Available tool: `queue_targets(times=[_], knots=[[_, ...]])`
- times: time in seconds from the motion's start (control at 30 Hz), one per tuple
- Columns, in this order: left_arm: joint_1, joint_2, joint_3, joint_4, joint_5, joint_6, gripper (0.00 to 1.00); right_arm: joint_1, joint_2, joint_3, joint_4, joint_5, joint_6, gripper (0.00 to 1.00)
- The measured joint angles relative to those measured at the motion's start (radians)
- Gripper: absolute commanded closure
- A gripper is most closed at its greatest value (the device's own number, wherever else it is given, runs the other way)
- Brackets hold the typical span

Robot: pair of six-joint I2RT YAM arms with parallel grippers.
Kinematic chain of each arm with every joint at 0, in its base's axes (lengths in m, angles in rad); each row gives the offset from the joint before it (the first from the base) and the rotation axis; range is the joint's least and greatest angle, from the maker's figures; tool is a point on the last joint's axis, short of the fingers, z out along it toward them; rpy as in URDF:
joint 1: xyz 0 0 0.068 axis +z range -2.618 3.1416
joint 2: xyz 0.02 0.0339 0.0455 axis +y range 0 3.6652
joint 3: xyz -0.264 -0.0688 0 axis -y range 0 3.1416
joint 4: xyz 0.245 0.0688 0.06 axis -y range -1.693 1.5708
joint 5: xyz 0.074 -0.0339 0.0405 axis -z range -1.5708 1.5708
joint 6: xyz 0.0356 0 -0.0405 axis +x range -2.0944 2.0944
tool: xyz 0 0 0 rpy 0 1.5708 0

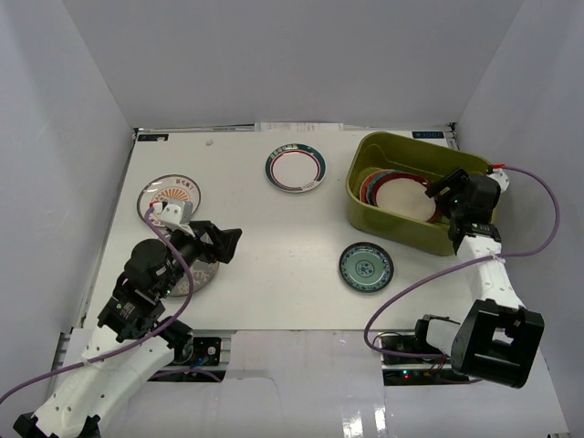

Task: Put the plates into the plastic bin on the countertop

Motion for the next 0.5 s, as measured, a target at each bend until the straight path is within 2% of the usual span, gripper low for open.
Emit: queue_targets(times=[0.13, 0.2, 0.3, 0.33, 0.5], knots=[[0.000, 0.000, 0.000, 0.000, -0.001, 0.000, 0.02, 0.019, -0.077, 0.022, 0.009, -0.040, 0.000, 0.19], [0.000, 0.000, 0.000, 0.000, -0.003, 0.000, 0.02, 0.084, -0.124, 0.022, 0.028, -0.049, -0.001, 0.20], [0.001, 0.000, 0.000, 0.001, -0.018, -0.001, 0.02, 0.327, -0.170, 0.025, 0.060, -0.048, -0.014, 0.23], [0.001, -0.001, 0.000, 0.000, -0.026, -0.002, 0.02, 0.427, -0.171, 0.027, 0.073, -0.048, -0.019, 0.31], [0.015, -0.029, -0.003, 0.000, -0.121, -0.019, 0.02, 0.899, -0.066, 0.034, 0.153, -0.008, -0.022, 0.50]])
